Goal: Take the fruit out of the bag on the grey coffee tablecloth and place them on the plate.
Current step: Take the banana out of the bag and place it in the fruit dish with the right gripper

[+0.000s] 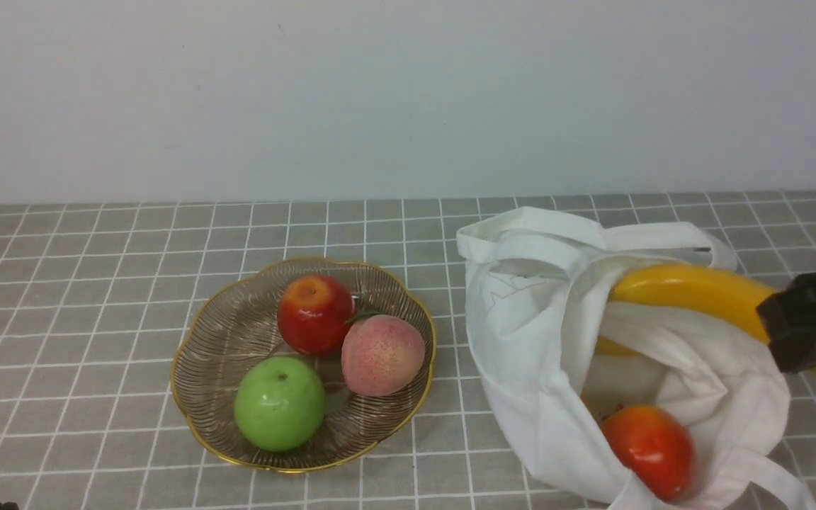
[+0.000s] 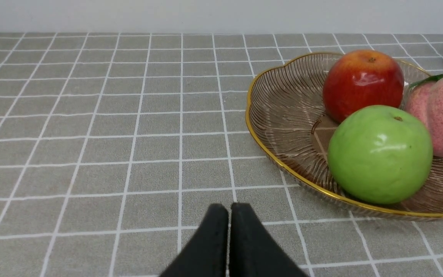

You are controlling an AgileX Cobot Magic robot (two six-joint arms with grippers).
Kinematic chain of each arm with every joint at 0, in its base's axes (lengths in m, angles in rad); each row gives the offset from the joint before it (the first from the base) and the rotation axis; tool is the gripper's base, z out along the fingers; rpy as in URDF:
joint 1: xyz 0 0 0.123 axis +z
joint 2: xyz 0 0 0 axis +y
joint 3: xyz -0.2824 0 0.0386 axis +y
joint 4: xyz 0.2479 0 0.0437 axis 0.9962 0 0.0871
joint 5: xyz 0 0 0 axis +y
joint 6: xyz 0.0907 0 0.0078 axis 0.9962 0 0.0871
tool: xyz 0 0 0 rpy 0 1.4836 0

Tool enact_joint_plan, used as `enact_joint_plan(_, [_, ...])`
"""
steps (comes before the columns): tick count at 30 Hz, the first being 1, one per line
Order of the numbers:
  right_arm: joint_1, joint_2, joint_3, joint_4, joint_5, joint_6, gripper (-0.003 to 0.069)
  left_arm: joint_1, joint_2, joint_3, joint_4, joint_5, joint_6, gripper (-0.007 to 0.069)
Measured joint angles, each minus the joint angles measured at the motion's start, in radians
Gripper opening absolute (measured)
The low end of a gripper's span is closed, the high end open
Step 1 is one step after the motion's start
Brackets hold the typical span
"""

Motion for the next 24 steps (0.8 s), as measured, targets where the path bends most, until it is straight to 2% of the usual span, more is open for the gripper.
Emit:
enact_joint_plan(13, [0.0, -0.229, -0.002, 0.028, 0.016, -0.001, 0.0282, 0.0, 0.0, 0.0, 0.0, 0.0, 0.0, -0.0008])
enact_joint_plan(16, [0.008, -0.224, -0.003, 0.126, -0.011, -0.003, 0.0282, 0.0, 0.0, 0.0, 0.0, 0.0, 0.0, -0.0008])
enact_joint_plan(19, [0.048, -0.187, -0.004, 0.23, -0.064, -0.045, 0.0282, 0.0, 0.0, 0.0, 0.0, 0.0, 0.0, -0.0008])
enact_joint_plan(21, [0.124, -0.109, -0.012, 0.304, -0.123, -0.08, 0.0282, 0.0, 0.0, 0.0, 0.0, 0.0, 0.0, -0.0008])
enact_joint_plan(24, [0.195, -0.033, -0.033, 0.315, -0.171, -0.088, 0.0282, 0.0, 0.0, 0.0, 0.0, 0.0, 0.0, -0.0008])
